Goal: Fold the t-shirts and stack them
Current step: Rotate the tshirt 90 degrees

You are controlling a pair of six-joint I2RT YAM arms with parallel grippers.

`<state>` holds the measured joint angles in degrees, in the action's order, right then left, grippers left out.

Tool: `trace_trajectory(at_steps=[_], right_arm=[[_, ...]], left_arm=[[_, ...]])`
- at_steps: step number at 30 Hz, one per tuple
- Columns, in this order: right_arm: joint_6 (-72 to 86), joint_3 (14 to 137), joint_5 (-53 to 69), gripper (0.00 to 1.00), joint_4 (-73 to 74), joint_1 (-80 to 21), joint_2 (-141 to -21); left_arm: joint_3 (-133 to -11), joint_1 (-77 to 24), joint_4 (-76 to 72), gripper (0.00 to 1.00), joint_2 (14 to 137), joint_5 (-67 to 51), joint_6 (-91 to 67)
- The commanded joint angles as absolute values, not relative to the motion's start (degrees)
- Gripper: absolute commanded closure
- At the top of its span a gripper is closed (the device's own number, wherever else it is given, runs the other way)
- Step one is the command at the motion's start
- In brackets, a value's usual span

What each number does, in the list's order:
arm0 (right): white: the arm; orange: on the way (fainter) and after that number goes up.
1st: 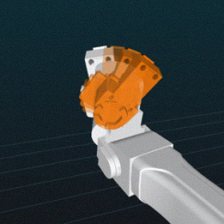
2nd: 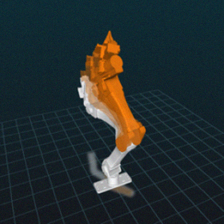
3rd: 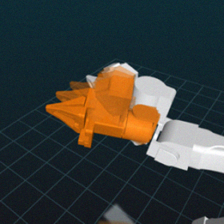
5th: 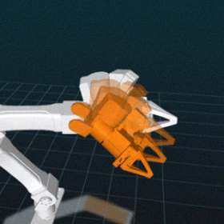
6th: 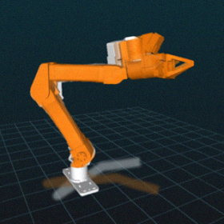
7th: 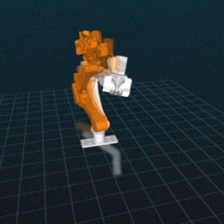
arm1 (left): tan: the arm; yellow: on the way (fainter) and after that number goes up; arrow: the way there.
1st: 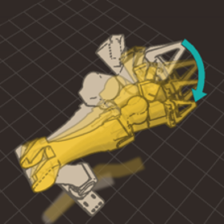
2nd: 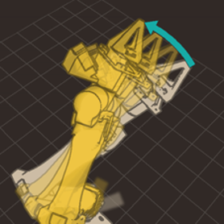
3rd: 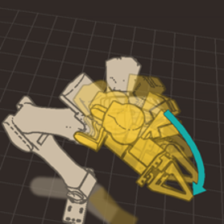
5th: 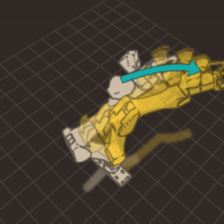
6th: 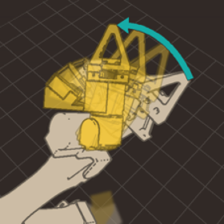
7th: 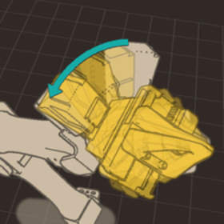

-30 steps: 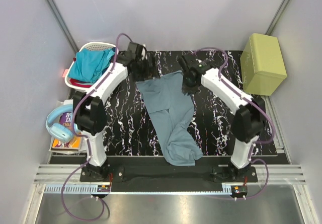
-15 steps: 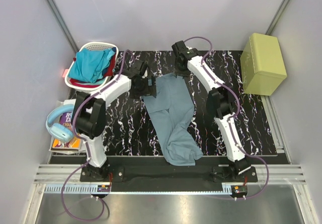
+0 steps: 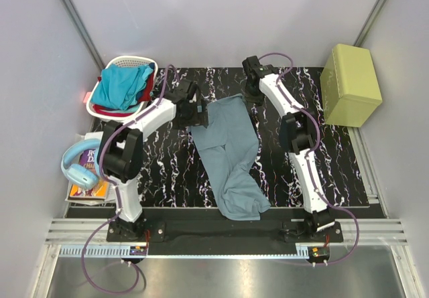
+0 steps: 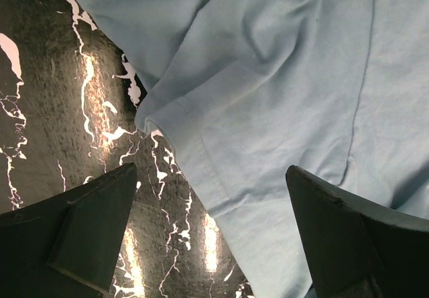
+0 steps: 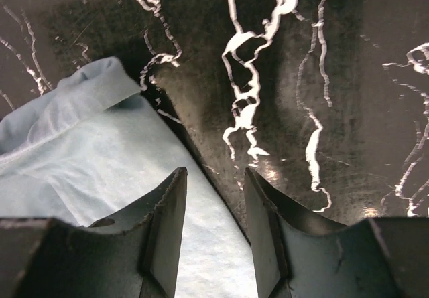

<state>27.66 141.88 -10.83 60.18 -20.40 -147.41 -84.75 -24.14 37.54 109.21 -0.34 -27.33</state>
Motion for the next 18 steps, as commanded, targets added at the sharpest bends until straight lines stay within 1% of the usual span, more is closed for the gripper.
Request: trace_trajectory(at_steps=[1, 9, 15, 16, 18], right_arm=[[27.1, 144.3, -8.5, 0.53, 60.6, -21.1, -148.6], [27.5, 144.8, -5.7, 0.51, 60.5, -21.4, -150.3], [27.7, 145.0, -4.5, 0.48, 60.4, -21.4, -152.0], [27.7, 145.0, -4.1, 0.49, 60.4, -21.4, -152.3], [27.9, 144.8, -3.7, 0.54, 60.3, -21.4, -152.6]], left_arm=[[-87.4, -23.8, 35.5, 0.01, 110.4, 2.1, -27.9], [-87.7, -23.0, 35.2, 0.01, 110.8, 1.8, -28.8], [-87.0, -22.9, 35.1, 0.01, 111.1, 1.9, -28.5], [-86.9, -22.8, 35.1, 0.01, 111.3, 1.9, -28.6], [-86.8, -22.4, 35.1, 0.01, 111.8, 1.2, -28.7]])
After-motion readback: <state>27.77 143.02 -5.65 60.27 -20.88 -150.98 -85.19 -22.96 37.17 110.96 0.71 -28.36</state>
